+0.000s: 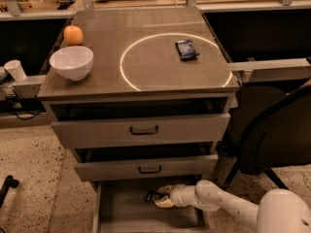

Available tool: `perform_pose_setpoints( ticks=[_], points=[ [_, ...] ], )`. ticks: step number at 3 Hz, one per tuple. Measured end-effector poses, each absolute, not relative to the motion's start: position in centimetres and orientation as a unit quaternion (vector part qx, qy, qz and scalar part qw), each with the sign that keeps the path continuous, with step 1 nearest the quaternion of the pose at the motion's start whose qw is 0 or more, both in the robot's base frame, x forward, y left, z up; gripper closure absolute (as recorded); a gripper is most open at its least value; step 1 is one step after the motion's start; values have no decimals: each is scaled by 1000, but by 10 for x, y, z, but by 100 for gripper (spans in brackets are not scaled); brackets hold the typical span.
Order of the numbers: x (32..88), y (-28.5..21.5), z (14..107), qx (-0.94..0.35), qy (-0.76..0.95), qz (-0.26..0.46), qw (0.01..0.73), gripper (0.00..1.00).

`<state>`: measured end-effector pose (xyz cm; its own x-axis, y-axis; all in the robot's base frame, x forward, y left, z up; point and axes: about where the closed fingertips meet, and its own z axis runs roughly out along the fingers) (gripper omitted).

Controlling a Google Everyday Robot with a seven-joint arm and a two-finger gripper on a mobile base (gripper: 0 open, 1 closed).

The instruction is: Place rxbar chocolate into bottom drawer

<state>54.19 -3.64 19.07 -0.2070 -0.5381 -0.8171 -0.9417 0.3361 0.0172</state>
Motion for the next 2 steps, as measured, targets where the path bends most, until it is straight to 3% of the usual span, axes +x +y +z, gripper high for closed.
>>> perform_pose_setpoints(
  ticks=[2],
  points=[
    [557, -30, 169, -502, 738, 255, 372, 53]
  ],
)
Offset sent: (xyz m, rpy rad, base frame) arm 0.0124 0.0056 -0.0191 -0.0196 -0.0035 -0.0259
